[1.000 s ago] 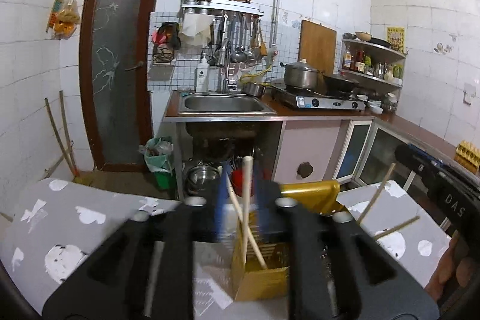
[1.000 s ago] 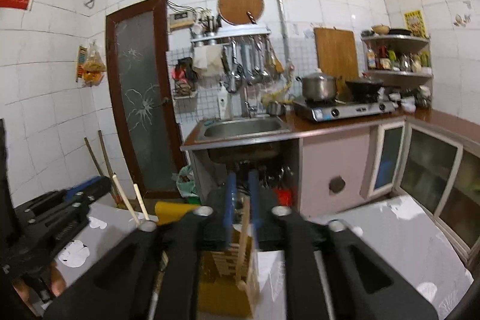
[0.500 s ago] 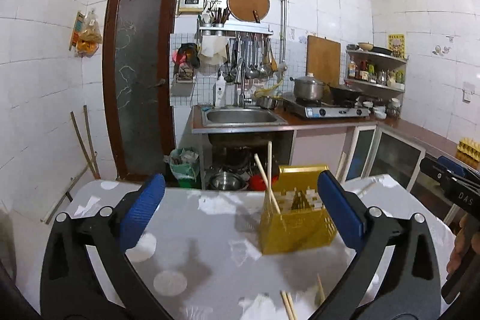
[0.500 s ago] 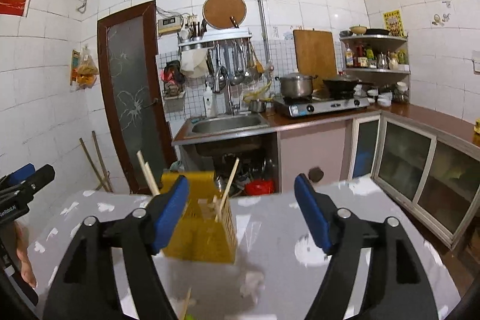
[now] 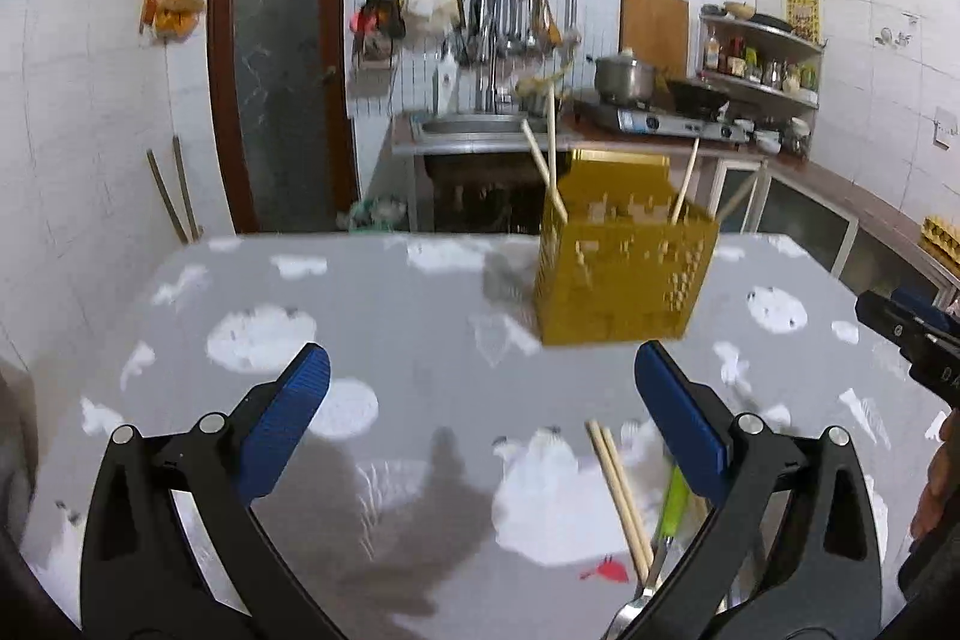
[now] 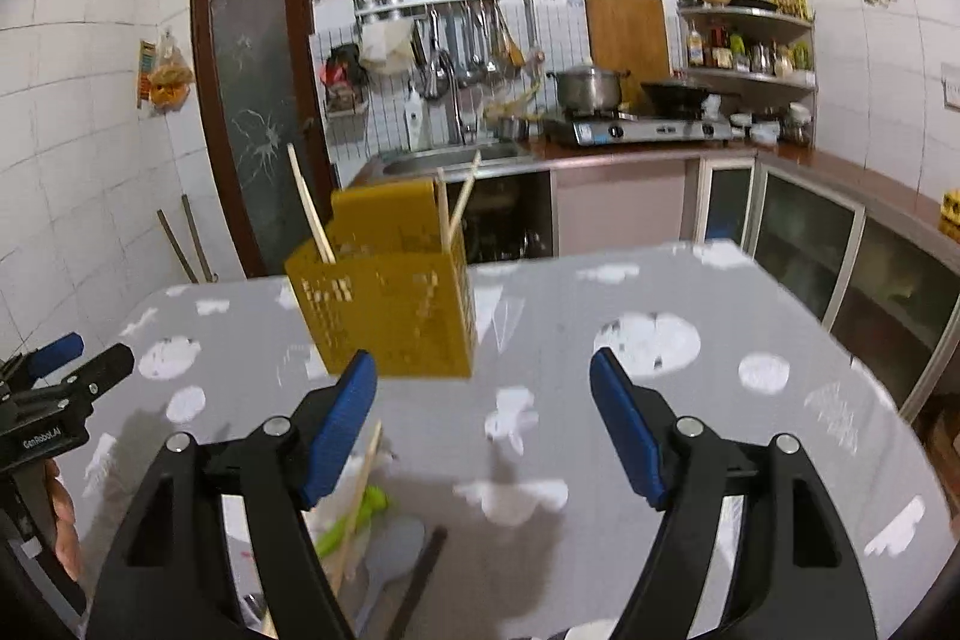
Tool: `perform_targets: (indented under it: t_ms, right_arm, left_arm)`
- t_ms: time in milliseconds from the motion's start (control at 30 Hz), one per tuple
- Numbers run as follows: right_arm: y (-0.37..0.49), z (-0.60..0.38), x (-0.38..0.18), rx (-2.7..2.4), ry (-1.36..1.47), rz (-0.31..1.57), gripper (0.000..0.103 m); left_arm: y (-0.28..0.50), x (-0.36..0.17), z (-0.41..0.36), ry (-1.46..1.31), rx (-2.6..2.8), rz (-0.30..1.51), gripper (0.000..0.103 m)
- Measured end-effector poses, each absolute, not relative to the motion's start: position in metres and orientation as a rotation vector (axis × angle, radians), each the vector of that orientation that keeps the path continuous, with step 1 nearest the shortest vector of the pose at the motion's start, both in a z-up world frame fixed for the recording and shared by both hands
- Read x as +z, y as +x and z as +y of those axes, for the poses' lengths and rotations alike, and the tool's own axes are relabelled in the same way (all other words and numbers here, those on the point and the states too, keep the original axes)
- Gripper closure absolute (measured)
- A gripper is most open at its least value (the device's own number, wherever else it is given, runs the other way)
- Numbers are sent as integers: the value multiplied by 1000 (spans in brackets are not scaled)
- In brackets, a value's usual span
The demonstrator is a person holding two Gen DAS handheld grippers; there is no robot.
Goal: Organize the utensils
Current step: 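Withdraw both open tools back over the table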
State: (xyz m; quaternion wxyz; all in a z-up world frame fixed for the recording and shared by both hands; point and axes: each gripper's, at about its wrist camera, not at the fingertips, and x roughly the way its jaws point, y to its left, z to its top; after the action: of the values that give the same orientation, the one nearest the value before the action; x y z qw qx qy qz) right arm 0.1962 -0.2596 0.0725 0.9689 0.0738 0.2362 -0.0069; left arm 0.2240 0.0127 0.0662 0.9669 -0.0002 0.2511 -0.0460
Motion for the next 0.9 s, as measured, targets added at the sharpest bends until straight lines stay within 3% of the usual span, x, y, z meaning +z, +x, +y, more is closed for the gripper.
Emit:
perform_targets:
  t_ms: [600,900]
  right_arm:
    - [210,-246,-8,-64,100,681,31]
    - [231,-231,-35,-42,101,855,48]
  left_arm:
    - [241,0,5,-18,-76,637,5]
    - [252,-10,9,-45,-70,682,5]
